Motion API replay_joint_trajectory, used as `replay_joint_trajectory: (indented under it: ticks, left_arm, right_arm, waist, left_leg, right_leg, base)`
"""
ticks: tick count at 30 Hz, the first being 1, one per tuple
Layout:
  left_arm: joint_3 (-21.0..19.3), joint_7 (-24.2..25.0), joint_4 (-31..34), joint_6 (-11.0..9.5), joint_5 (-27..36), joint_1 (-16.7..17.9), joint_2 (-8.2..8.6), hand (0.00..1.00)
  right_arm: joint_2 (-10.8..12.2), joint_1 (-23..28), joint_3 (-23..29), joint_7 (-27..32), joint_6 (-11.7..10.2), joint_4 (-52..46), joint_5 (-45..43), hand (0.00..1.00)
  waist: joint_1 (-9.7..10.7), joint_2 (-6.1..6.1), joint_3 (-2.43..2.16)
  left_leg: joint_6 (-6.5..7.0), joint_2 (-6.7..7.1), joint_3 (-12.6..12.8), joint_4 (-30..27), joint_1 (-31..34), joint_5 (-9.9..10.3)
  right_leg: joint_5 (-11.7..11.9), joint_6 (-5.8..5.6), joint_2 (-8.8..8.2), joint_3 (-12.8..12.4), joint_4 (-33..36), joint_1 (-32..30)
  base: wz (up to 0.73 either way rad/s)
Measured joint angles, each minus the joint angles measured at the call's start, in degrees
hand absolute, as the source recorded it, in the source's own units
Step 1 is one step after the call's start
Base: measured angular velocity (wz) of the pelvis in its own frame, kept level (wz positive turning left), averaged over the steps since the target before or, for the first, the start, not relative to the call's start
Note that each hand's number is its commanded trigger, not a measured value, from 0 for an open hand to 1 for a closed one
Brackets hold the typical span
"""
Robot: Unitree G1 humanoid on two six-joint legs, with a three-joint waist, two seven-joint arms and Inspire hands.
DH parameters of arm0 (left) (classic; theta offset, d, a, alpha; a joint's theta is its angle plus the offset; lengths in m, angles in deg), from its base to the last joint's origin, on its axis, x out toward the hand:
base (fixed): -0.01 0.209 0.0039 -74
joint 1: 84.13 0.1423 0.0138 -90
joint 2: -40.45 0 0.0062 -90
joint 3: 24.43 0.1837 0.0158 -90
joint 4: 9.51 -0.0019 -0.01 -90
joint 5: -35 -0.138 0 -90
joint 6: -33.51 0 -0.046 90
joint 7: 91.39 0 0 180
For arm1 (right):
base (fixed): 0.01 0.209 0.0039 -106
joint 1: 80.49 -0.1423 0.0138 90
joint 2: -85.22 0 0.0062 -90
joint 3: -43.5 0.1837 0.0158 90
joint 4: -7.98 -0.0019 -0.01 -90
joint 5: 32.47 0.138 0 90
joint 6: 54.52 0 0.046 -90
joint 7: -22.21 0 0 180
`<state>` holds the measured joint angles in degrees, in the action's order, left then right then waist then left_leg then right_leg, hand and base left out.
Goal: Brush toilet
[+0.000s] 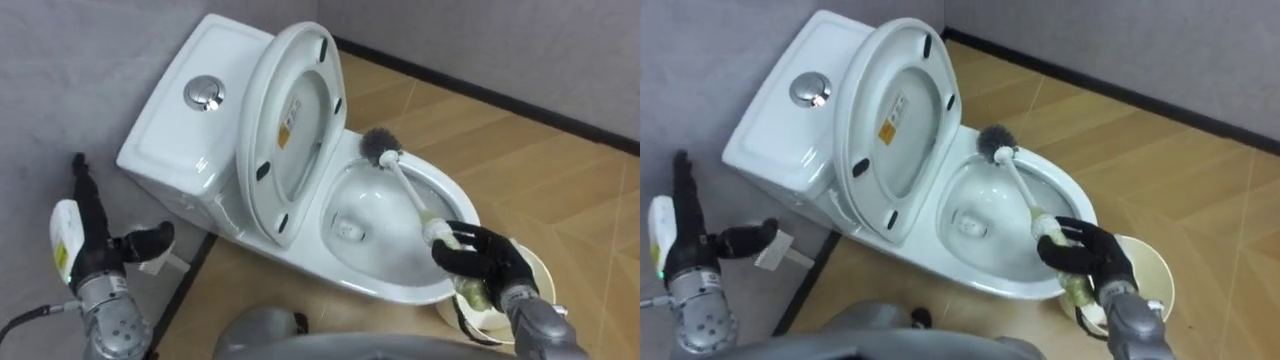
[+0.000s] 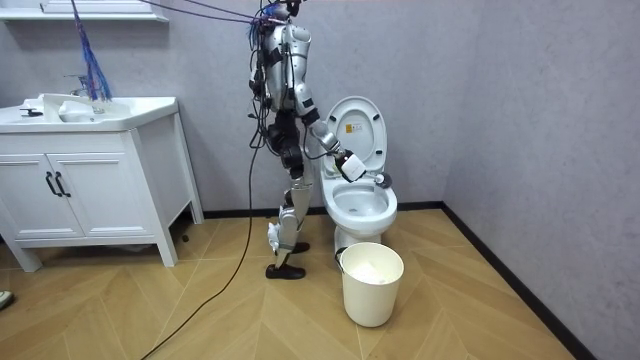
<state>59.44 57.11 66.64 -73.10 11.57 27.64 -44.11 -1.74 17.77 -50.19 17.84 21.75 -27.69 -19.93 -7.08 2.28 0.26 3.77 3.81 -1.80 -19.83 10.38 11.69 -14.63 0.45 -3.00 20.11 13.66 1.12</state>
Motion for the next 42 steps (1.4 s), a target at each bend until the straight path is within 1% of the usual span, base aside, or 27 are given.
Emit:
replay_joint_trajectory:
  ticks: [1, 2, 5, 6, 8, 9, 11, 12, 14, 16, 18, 19, 20, 23, 25, 27, 29, 31, 35, 36, 37, 39, 40, 42]
  left_arm:
    - [-0.22, -0.56, 0.65, -0.48, -0.63, -0.07, -0.03, 0.00]
    - [-0.56, -1.47, 1.37, -1.42, -1.46, -0.32, -0.11, 0.00]
    - [-0.57, -2.16, 4.21, -1.73, -3.05, -0.45, -0.16, 0.00]
    - [-0.46, -2.19, 5.10, -1.81, -4.10, -0.72, -0.25, 0.00]
    - [-0.46, -2.24, 5.98, -1.81, -5.22, -1.72, -0.28, 0.00]
    - [-0.36, -2.85, 6.14, -1.85, -5.61, -2.55, -0.37, 0.00]
    - [-0.34, -3.72, 6.40, -1.88, -5.59, -3.14, -0.55, 0.00]
    - [-0.22, -4.25, 6.40, -1.92, -5.60, -3.49, -0.60, 0.00]
    - [0.05, -4.47, 6.40, -2.11, -6.10, -4.02, -0.64, 0.00]
    - [0.81, -5.18, 6.40, -2.23, -6.10, -4.33, -0.65, 0.00]
    - [1.10, -5.81, 6.39, -2.22, -6.07, -4.34, -0.75, 0.00]
    - [1.55, -6.02, 6.39, -2.22, -6.07, -4.34, -0.94, 0.00]
    - [2.59, -6.14, 6.35, -2.23, -6.09, -4.33, -1.22, 0.00]
    - [5.22, -5.93, 5.90, -2.23, -6.13, -4.70, -1.24, 0.00]
    - [7.19, -5.55, 3.54, -2.29, -6.10, -5.10, -1.47, 0.00]
    - [7.75, -4.92, 0.94, -2.13, -6.11, -5.25, -1.50, 0.00]
    - [7.80, -3.80, -0.51, -1.91, -6.11, -5.24, -1.51, 0.00]
    - [7.98, -3.24, -1.89, -1.75, -6.10, -5.37, -1.56, 0.00]
    - [10.01, -1.92, -4.07, -1.25, -6.03, -5.33, -2.00, 0.00]
    - [10.62, -1.24, -4.95, -1.13, -6.05, -5.38, -2.11, 0.00]
    - [10.90, -0.42, -6.34, -1.09, -6.03, -5.62, -2.13, 0.00]
    - [11.08, 0.71, -9.08, -0.96, -6.02, -6.07, -2.16, 0.00]
    - [11.22, 1.14, -10.44, -0.92, -5.99, -6.07, -2.22, 0.00]
    - [11.98, 1.49, -11.02, -1.03, -5.40, -6.78, -2.41, 0.00]
  right_arm:
    - [0.00, -0.03, 0.01, -0.09, -0.08, 0.17, -0.19, 1.00]
    - [0.01, -0.13, 0.00, -0.21, -0.31, 0.68, -0.82, 1.00]
    - [0.00, -0.11, 0.51, -1.37, -0.80, 1.73, -1.58, 1.00]
    - [0.00, -0.21, 0.56, -1.98, -1.38, 2.98, -1.57, 1.00]
    - [0.00, -0.34, 0.55, -2.42, -1.81, 4.45, -1.57, 1.00]
    - [-0.03, -0.33, 0.49, -2.71, -1.83, 4.86, -1.51, 1.00]
    - [-0.01, -0.31, 0.34, -3.16, -1.83, 5.54, -1.51, 1.00]
    - [-0.02, -0.08, 0.30, -3.38, -1.63, 6.16, -1.60, 1.00]
    - [-0.04, -0.01, 0.22, -3.21, -0.49, 8.23, -1.85, 1.00]
    - [-0.39, 0.77, -0.25, -2.72, 1.56, 11.73, -2.01, 1.00]
    - [-0.56, 1.53, -0.82, -2.49, 2.44, 13.62, -2.55, 1.00]
    - [-0.59, 1.68, -0.93, -2.50, 2.61, 14.30, -3.03, 1.00]
    - [-0.59, 1.99, -0.78, -2.62, 2.24, 14.83, -3.31, 1.00]
    - [-0.68, 0.81, -1.28, -2.68, 2.25, 15.72, -5.34, 1.00]
    - [-0.66, 0.35, -1.46, -2.72, 2.67, 15.62, -6.72, 1.00]
    - [-0.65, 0.26, -1.44, -2.80, 3.12, 15.34, -7.50, 1.00]
    - [-0.64, 0.26, -1.38, -3.02, 3.39, 14.96, -7.96, 1.00]
    - [-0.66, 0.17, -1.34, -3.24, 3.94, 14.34, -9.22, 1.00]
    - [-0.95, -0.30, -2.41, -2.49, 5.07, 13.06, -10.33, 1.00]
    - [-1.03, -0.46, -2.40, -2.45, 5.09, 12.46, -11.26, 1.00]
    - [-1.24, -0.89, -2.42, -2.37, 5.08, 12.23, -12.41, 1.00]
    - [-1.61, -1.74, -2.89, -1.88, 5.07, 11.96, -13.55, 1.00]
    - [-1.71, -2.72, -2.94, -1.59, 5.05, 12.03, -15.25, 1.00]
    - [-2.16, -3.97, -3.63, -1.14, 5.08, 12.78, -16.72, 1.00]
  waist:
    - [-0.03, 0.00, -0.01]
    - [-0.02, 0.00, -0.01]
    - [0.50, 0.32, -0.02]
    - [0.87, 0.46, -0.07]
    - [1.11, 0.49, -0.05]
    - [1.44, 0.45, -0.05]
    - [2.19, 0.27, -0.05]
    - [2.36, 0.18, -0.04]
    - [2.36, 0.14, -0.01]
    - [2.04, -0.09, 0.13]
    - [2.29, -0.29, 0.31]
    - [2.36, -0.33, 0.34]
    - [2.39, -0.56, 0.41]
    - [3.32, -0.59, 0.37]
    - [3.64, -0.52, 0.25]
    - [3.74, -0.44, 0.17]
    - [3.80, -0.06, -0.06]
    - [3.68, 0.39, -0.44]
    - [3.45, 0.25, -0.46]
    - [3.39, 0.10, -0.61]
    - [3.33, -0.11, -0.57]
    - [3.39, -0.47, -0.70]
    - [3.51, -0.53, -0.64]
    - [3.46, -0.48, -0.61]
  left_leg:
    - [-0.03, -0.02, 0.00, 0.02, 0.00, -0.02]
    - [-0.10, -0.04, 0.00, 0.11, -0.01, -0.07]
    - [-0.20, -0.03, -0.06, 0.17, 0.00, -0.13]
    - [-0.21, -0.04, -0.13, 0.05, 0.01, -0.14]
    - [-0.24, -0.05, -0.22, -0.09, 0.04, -0.15]
    - [-0.24, -0.04, -0.23, -0.08, 0.10, -0.15]
    - [-0.24, -0.04, -0.19, -0.05, 0.11, -0.15]
    - [-0.24, -0.05, -0.09, 0.06, 0.02, -0.15]
    - [-0.24, -0.05, -0.04, 0.09, 0.02, -0.15]
    - [-0.23, -0.02, -0.03, 0.12, 0.06, -0.14]
    - [-0.23, -0.03, -0.03, 0.21, 0.07, -0.14]
    - [-0.24, -0.04, -0.03, 0.25, 0.09, -0.15]
    - [-0.24, -0.05, -0.01, 0.55, 0.09, -0.15]
    - [-0.25, -0.11, 0.20, 0.58, 0.12, -0.16]
    - [-0.25, -0.09, 0.23, 0.56, 0.13, -0.15]
    - [-0.26, -0.08, 0.30, 0.46, 0.16, -0.16]
    - [-0.27, -0.09, 0.31, 0.50, 0.17, -0.17]
    - [-0.28, -0.10, 0.30, 0.56, 0.14, -0.16]
    - [-0.26, -0.11, 0.53, 0.53, 0.32, -0.16]
    - [-0.26, -0.15, 0.53, 0.52, 0.83, -0.16]
    - [-0.27, -0.18, 0.53, 0.42, 1.29, -0.18]
    - [-0.29, -0.26, 0.50, 0.39, 2.10, -0.21]
    - [-0.31, -0.28, 0.50, 0.25, 2.37, -0.33]
    - [-0.31, -0.38, 0.49, -0.08, 3.03, -0.44]
  right_leg:
    - [-0.01, 0.01, 0.02, 0.04, -0.01, 0.00]
    - [-0.04, 0.07, 0.03, 0.15, -0.01, 0.00]
    - [-0.16, 0.28, 0.03, 0.40, -0.04, -0.01]
    - [-0.17, 0.28, 0.09, 0.47, -0.12, 0.03]
    - [-0.15, 0.30, 0.12, 0.47, -0.13, 0.04]
    - [-0.15, 0.31, 0.13, 0.48, -0.12, 0.03]
    - [-0.15, 0.31, 0.13, 0.47, -0.11, 0.03]
    - [-0.14, 0.32, 0.11, 0.39, -0.11, 0.04]
    - [-0.13, 0.32, 0.08, 0.38, -0.14, 0.01]
    - [-0.13, 0.32, 0.05, 0.38, -0.18, -0.05]
    - [-0.12, 0.32, 0.06, 0.35, -0.22, -0.10]
    - [-0.12, 0.32, 0.08, 0.34, -0.26, -0.09]
    - [-0.12, 0.32, 0.09, 0.34, -0.27, -0.09]
    - [-0.12, 0.34, 0.14, -0.21, -0.38, -0.16]
    - [-0.07, 0.42, 0.19, -0.36, -0.70, -0.16]
    - [0.03, 0.58, 0.24, -0.55, -1.04, -0.21]
    - [0.03, 0.59, 0.26, -0.71, -1.04, -0.33]
    - [0.05, 0.59, 0.31, -0.97, -1.06, -0.35]
    - [0.07, 0.58, 0.28, -0.96, -1.05, -0.45]
    - [0.08, 0.59, 0.32, -0.97, -0.94, -0.96]
    - [0.14, 0.68, 0.45, -0.97, -0.95, -1.39]
    - [0.19, 0.75, 0.40, -0.83, -0.78, -2.14]
    - [0.25, 0.83, 0.35, -0.55, -0.70, -2.39]
    - [0.25, 0.84, 0.28, -0.44, 0.04, -3.25]
  base:
    - [0.00]
    - [0.00]
    - [0.01]
    - [0.05]
    - [0.04]
    - [0.00]
    - [0.00]
    - [-0.03]
    - [0.00]
    - [0.00]
    - [0.00]
    - [0.00]
    - [-0.03]
    - [-0.03]
    - [0.00]
    - [-0.04]
    - [-0.02]
    - [0.00]
    - [0.00]
    - [0.00]
    - [0.00]
    - [0.00]
    - [0.00]
    - [0.00]
